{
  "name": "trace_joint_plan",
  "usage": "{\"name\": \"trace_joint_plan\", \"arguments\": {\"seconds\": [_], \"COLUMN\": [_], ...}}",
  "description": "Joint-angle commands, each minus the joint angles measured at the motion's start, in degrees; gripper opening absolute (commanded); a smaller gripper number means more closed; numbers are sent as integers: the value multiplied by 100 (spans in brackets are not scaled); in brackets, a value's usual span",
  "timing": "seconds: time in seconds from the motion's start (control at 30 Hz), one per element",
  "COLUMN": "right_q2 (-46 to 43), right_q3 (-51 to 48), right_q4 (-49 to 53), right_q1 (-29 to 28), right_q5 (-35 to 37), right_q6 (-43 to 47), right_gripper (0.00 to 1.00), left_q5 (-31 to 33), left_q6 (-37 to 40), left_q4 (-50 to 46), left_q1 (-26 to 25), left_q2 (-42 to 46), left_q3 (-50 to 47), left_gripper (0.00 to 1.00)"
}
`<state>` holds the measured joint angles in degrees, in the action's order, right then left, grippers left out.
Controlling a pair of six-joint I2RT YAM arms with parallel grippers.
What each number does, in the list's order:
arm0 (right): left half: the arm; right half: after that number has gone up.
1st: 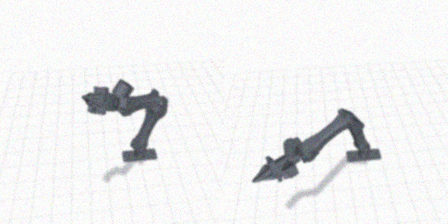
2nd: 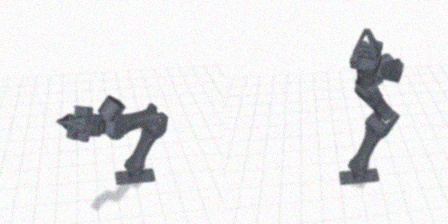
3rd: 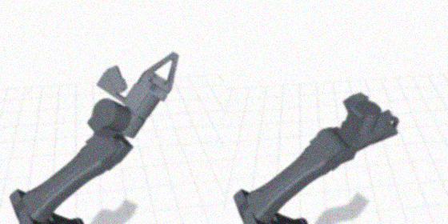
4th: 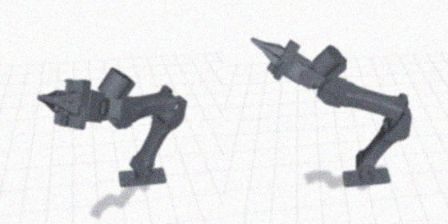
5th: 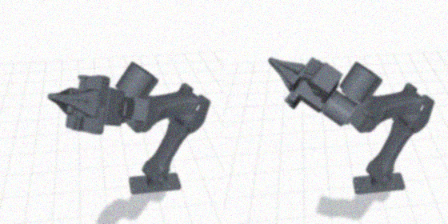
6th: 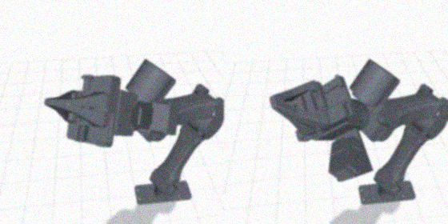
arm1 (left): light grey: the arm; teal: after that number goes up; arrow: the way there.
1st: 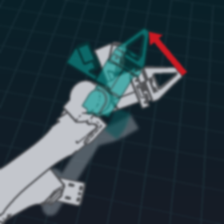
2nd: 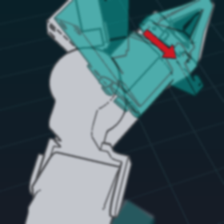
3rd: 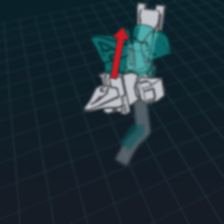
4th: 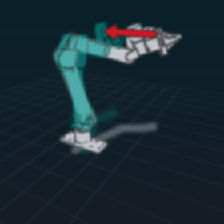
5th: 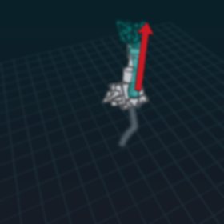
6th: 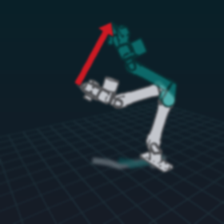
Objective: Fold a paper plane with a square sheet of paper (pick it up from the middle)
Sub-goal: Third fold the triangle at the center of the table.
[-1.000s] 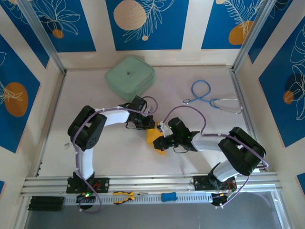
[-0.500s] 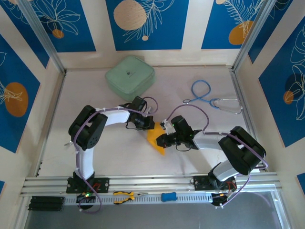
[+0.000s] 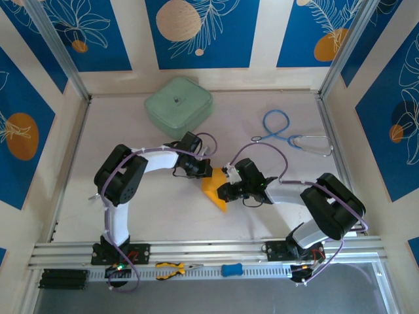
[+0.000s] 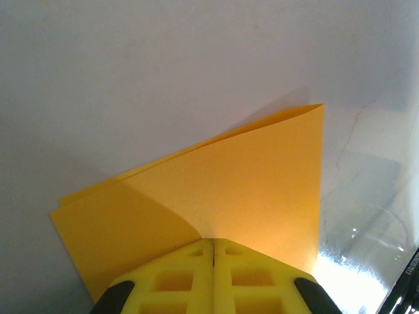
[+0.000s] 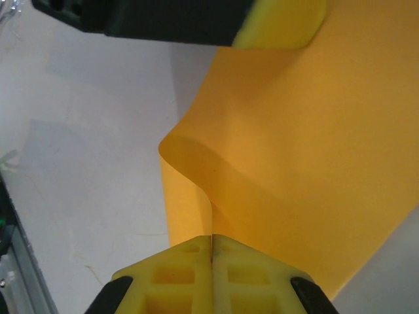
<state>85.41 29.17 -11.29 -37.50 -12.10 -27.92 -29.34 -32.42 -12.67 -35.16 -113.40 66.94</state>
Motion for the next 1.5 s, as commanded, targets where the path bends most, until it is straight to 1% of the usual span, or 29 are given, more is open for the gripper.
{"name": "trace_joint_plan", "arguments": {"seconds": [0.0,0.23,0.77,1.13,1.47], "right_q2": [8,68,118,125,248], "right_q3": [149,228,303,299,354], "right_q4": [220,327,530,579,575], "right_q1": [61,76,45,6,5], "right_q5": [180,286,272,384,340], "right_q6": [160,190,213,197,217], "right_gripper": [3,3,3,3,3], "left_q5": [236,227,210,184,172], "left_q6": [106,110,81,61,51], "left_q4": [-329,-335,-323,-291,-280], "left_q1": [-33,-33,-29,-32,-31], "left_q2": [-48,-29,16,38,38], "left_q3": [-32,-14,-48,-67,-64], "left_gripper": [6,6,6,7,7]}}
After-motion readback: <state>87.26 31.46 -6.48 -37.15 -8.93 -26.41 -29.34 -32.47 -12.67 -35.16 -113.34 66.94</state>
